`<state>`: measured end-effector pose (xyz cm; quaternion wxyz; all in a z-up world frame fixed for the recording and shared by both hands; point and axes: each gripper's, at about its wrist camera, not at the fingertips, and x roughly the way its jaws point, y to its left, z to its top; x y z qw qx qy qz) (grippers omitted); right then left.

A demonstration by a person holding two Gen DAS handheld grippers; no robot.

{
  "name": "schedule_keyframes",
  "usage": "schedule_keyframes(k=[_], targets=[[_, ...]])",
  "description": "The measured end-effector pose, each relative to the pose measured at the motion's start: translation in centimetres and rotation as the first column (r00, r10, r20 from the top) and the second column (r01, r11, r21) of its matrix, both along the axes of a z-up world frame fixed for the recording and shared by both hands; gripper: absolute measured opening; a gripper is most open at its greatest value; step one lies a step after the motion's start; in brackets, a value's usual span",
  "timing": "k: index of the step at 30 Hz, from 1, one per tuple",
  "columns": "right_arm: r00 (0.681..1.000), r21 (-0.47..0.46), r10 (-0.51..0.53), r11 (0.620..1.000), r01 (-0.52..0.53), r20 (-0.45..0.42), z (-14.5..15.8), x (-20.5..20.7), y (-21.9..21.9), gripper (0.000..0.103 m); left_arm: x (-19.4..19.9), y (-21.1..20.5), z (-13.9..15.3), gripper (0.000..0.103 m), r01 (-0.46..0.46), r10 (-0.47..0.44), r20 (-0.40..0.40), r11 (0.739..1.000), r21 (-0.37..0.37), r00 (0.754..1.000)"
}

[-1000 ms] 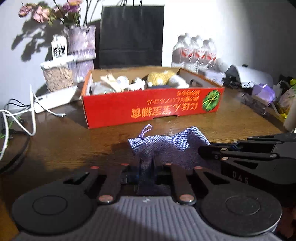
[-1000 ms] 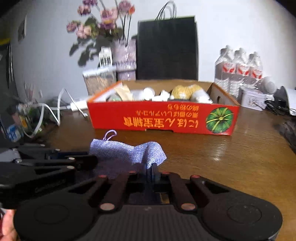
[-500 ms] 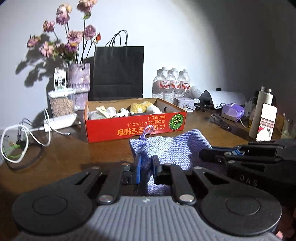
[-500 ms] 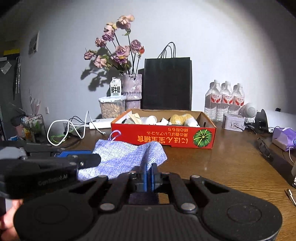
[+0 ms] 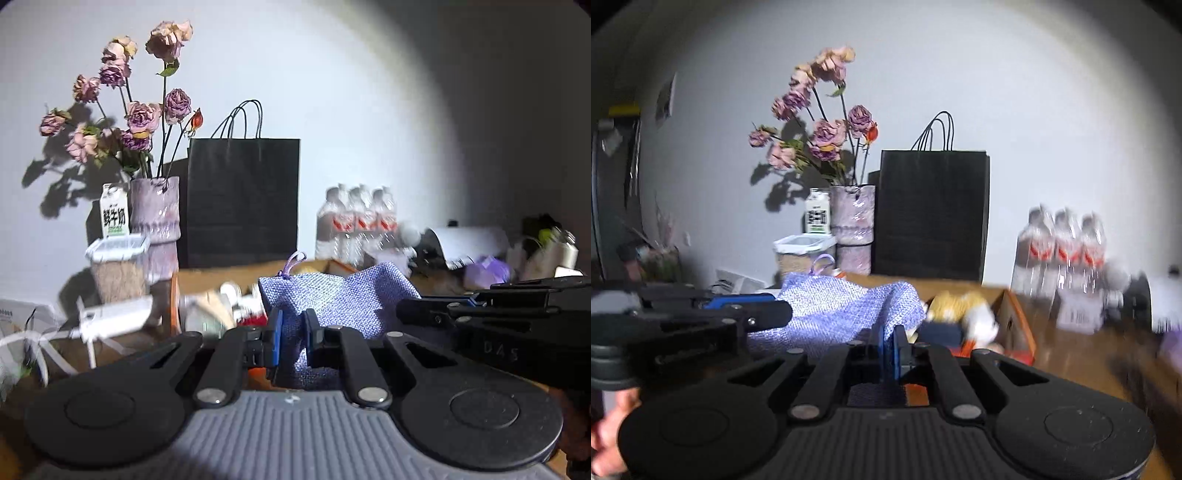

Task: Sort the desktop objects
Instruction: 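Carry the purple pouch into the box and open the left tool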

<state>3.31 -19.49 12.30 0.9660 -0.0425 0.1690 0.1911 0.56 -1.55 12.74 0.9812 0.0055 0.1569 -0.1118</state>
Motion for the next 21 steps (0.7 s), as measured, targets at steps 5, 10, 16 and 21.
schedule_keyframes(k=[5, 10, 16, 21], targets=[[0.996, -0.090, 0.013, 0.996, -0.021, -0.086, 0.4, 12.6, 2.5, 0.004, 10.7, 0.0, 1.3, 0.013, -0.005, 0.006, -0.076, 1.000, 0.015, 0.997], [0.977, -0.157, 0.027, 0.986, -0.061, -0.210, -2.1, 23.2, 3.3, 0.005, 22.2, 0.8, -0.9, 0.013, -0.069, 0.062, -0.261, 0.997, -0.017, 0.963], [0.934, -0.170, 0.055, 0.978, -0.122, -0.353, -6.5, 29.1, 3.6, 0.006, 27.4, 0.8, -5.0, 0.013, -0.117, 0.107, -0.383, 0.993, -0.002, 0.918], [0.917, -0.221, 0.009, 0.969, -0.106, -0.398, -8.0, 30.0, 4.0, 0.016, 28.7, 1.2, -7.2, 0.014, -0.112, 0.101, -0.442, 0.994, 0.002, 0.892]])
